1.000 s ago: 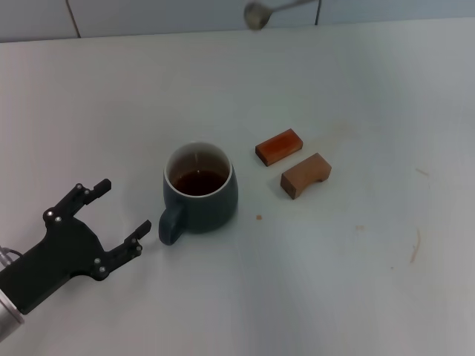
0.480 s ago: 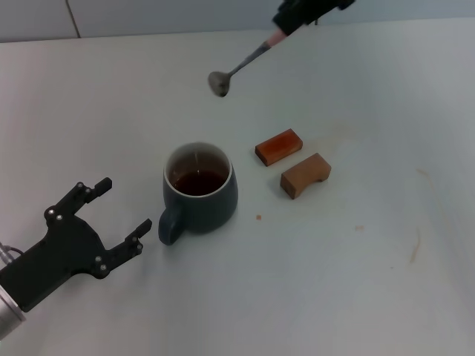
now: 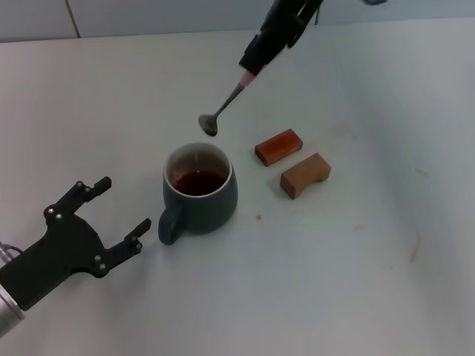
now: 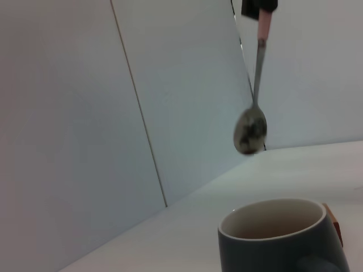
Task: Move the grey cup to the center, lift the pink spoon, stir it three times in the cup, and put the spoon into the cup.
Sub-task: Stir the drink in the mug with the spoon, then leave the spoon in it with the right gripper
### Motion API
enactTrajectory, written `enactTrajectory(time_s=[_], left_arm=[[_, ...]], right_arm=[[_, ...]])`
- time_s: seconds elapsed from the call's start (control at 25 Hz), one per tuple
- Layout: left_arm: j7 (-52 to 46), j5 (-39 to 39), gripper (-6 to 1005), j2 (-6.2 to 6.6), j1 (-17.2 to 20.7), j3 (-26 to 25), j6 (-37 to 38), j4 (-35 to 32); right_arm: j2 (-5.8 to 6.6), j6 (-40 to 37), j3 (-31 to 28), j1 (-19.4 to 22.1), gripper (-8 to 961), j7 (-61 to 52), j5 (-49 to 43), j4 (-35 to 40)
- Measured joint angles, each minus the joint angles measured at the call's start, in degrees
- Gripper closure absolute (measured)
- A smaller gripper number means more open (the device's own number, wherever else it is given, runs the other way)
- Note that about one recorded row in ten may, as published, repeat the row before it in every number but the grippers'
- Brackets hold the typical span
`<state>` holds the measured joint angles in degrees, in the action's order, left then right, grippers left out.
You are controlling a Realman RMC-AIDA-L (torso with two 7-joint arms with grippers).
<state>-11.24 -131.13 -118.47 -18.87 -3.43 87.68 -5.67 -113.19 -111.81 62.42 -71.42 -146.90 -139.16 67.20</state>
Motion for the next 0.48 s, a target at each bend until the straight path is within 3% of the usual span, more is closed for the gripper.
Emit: enactTrajectory(time_s=[0.48], left_arm=[[0.0,0.0,165,0.0,0.45,0.0,0.0,-0.21]], right_arm=[[-1.8,6.23,5.03,-3.62,834,2.37,-1.83,-11.93]])
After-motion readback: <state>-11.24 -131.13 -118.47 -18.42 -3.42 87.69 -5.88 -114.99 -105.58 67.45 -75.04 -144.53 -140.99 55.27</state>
